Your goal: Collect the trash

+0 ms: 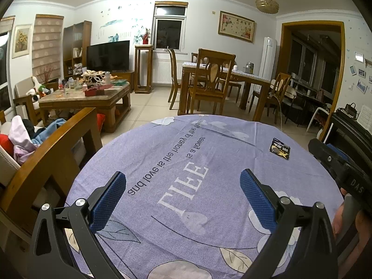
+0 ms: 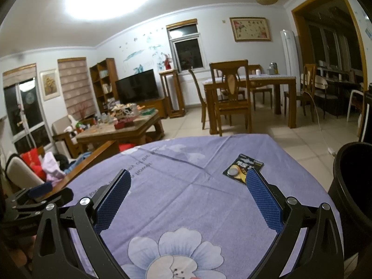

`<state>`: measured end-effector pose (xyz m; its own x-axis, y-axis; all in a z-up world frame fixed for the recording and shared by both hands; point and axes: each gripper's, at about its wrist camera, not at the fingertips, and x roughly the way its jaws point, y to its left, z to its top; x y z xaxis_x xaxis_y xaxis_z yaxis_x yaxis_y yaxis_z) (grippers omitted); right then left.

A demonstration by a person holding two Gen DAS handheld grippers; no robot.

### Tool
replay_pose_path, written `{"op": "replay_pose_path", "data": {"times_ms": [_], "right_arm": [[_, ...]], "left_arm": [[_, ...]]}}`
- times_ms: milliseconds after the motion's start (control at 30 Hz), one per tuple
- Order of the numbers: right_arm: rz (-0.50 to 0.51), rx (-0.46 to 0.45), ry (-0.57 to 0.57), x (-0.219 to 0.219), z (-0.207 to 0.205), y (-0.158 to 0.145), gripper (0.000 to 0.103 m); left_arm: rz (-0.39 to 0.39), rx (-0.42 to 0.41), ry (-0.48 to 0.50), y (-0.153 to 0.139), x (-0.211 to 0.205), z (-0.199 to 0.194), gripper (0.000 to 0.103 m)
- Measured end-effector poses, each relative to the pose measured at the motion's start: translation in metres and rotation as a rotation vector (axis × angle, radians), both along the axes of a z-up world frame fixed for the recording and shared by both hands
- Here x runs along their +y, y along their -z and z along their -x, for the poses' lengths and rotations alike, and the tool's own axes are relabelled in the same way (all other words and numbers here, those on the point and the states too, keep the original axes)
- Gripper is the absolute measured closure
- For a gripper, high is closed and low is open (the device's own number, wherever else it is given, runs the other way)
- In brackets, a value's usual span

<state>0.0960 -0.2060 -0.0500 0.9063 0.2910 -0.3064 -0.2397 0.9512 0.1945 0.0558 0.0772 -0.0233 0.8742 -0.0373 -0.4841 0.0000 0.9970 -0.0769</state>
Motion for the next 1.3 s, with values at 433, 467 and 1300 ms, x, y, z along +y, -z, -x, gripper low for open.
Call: {"op": "replay_pose_path", "data": {"times_ms": [433, 467, 1300], "right_arm": [[-0.001, 0.0, 0.0, -0.0011, 0.0008, -0.0021, 0.005], [-0.001, 0.001, -0.001, -0.0013, 0.0003, -0.0031, 0.005], [-0.004, 0.009, 0.008, 0.0023, 0.0045, -0.0026, 0.005]], "left_arm": [[0.004, 0.01, -0.001, 0.0054, -0.0012, 0.0027, 0.005], [0.006, 0.012, -0.002, 0.0055, -0.001, 0.0032, 0.005], [0.004, 0.012, -0.002, 0.003, -0.0009, 0.0033, 0.005]]}}
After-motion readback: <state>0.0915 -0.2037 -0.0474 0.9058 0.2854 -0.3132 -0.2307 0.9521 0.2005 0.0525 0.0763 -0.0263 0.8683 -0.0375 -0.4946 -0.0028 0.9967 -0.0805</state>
